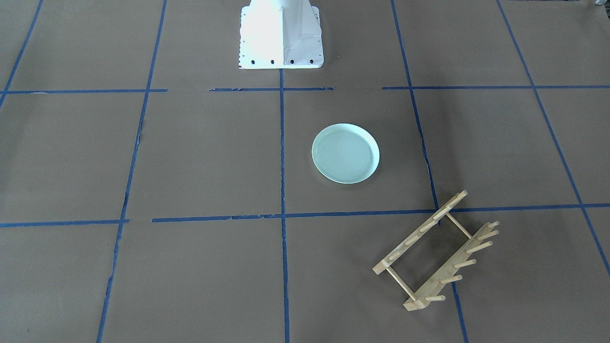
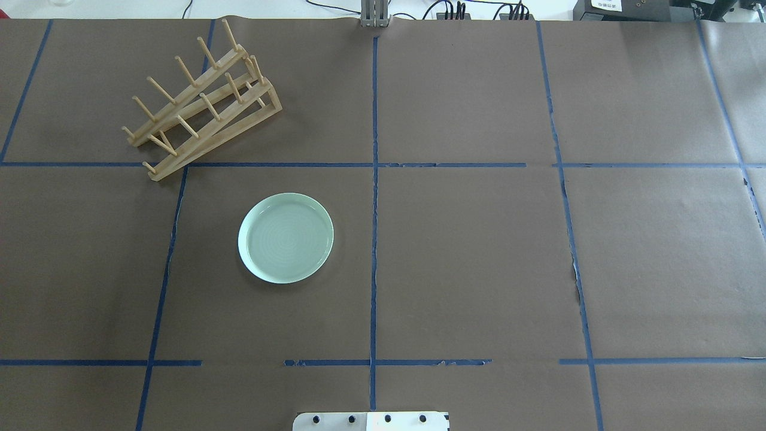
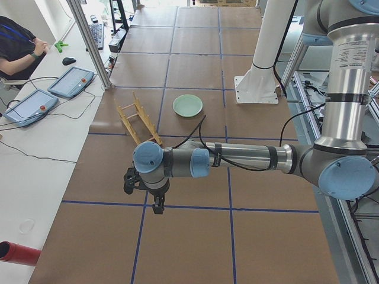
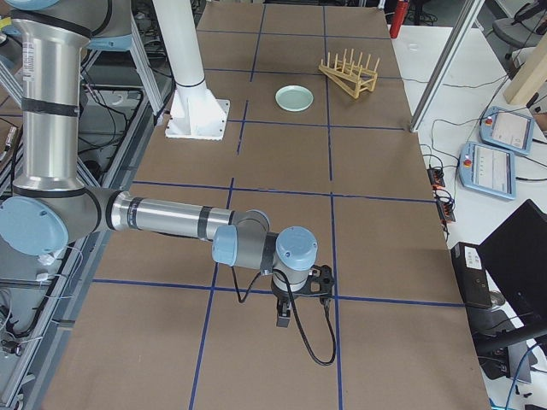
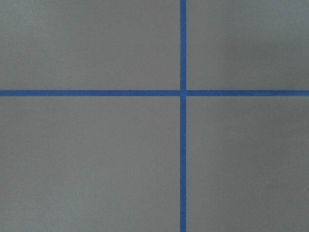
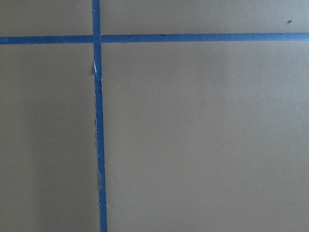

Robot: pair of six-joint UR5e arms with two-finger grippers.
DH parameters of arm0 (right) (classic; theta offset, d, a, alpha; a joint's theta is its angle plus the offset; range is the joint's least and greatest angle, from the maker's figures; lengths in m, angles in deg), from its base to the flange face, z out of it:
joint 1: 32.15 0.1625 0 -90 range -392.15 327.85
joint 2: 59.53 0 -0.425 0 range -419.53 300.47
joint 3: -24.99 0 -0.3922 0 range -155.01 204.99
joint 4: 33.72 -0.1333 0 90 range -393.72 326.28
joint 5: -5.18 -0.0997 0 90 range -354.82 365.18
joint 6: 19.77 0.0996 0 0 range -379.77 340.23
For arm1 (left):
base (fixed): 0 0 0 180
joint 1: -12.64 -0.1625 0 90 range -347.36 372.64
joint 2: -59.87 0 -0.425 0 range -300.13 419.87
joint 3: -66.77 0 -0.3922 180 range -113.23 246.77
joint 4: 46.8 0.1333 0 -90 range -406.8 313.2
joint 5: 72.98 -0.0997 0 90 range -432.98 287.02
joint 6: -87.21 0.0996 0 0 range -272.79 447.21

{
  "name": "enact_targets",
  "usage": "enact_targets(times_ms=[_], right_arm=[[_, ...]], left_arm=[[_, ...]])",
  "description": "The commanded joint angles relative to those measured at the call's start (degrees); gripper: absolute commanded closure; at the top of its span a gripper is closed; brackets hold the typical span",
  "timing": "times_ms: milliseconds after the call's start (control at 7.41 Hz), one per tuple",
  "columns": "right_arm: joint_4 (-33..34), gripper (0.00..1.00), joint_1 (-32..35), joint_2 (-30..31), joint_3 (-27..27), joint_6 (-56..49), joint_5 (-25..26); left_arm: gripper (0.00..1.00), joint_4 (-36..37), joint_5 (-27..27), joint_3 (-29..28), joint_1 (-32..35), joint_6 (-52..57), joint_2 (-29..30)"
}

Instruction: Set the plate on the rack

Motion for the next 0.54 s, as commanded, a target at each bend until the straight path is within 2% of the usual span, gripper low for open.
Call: enact_targets(times_ms=[0,270,405], right_arm=[[0.0,0.00,0.0,0.0,0.0,0.0,0.0],[0.0,0.00,0.0,0.0,0.0,0.0,0.0],[0.0,0.00,0.1,0.0,0.0,0.0,0.0]], left_arm=[[0.00,-0.1,0.0,-0.1,-0.3,-0.3,0.7],[0.00,-0.1,0.0,1.4,-0.7,-0.9,4.5],[0.00,0.0,0.0,4.9,-4.4,-8.2,6.3]])
